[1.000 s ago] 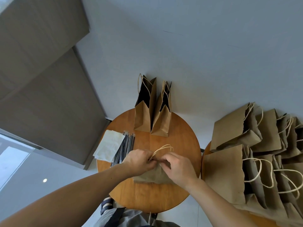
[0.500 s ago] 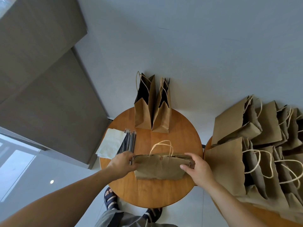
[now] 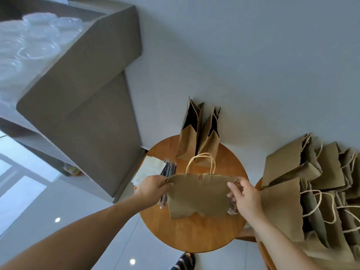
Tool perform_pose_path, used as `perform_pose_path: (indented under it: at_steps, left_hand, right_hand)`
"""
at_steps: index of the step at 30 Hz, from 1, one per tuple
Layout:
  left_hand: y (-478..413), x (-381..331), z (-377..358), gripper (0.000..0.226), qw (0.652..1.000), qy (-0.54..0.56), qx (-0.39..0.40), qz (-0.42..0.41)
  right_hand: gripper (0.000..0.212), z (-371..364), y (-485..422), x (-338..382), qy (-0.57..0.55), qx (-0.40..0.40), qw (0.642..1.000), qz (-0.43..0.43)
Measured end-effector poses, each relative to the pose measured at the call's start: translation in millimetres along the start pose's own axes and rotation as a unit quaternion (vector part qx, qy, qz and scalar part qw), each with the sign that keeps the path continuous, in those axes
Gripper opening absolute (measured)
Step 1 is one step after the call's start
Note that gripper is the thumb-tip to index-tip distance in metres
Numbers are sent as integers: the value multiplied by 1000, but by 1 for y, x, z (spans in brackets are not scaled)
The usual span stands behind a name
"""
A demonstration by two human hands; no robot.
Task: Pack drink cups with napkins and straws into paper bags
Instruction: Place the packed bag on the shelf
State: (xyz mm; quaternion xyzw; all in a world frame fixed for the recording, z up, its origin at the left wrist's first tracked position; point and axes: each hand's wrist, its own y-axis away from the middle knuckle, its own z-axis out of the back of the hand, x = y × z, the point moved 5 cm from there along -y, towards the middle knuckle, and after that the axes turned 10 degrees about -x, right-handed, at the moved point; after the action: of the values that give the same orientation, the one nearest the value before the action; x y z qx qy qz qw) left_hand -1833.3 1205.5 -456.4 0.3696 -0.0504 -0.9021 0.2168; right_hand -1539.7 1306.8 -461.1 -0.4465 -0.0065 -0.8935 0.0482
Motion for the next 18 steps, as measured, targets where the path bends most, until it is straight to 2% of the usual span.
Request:
perform_pose_path:
  at_steps: [4, 11, 18]
  left_hand:
    - [35, 15, 52, 25, 997, 60, -52, 2]
    - [121, 83, 164, 20, 973, 136, -185, 27]
    - [223, 146, 272, 19, 911, 203, -356, 54]
  right_hand:
    - [2, -15, 8, 54, -9, -17, 999, 48]
    - [4, -69, 55, 188, -79, 21, 988, 132]
    - [6, -153, 121, 316, -173, 86, 966, 169]
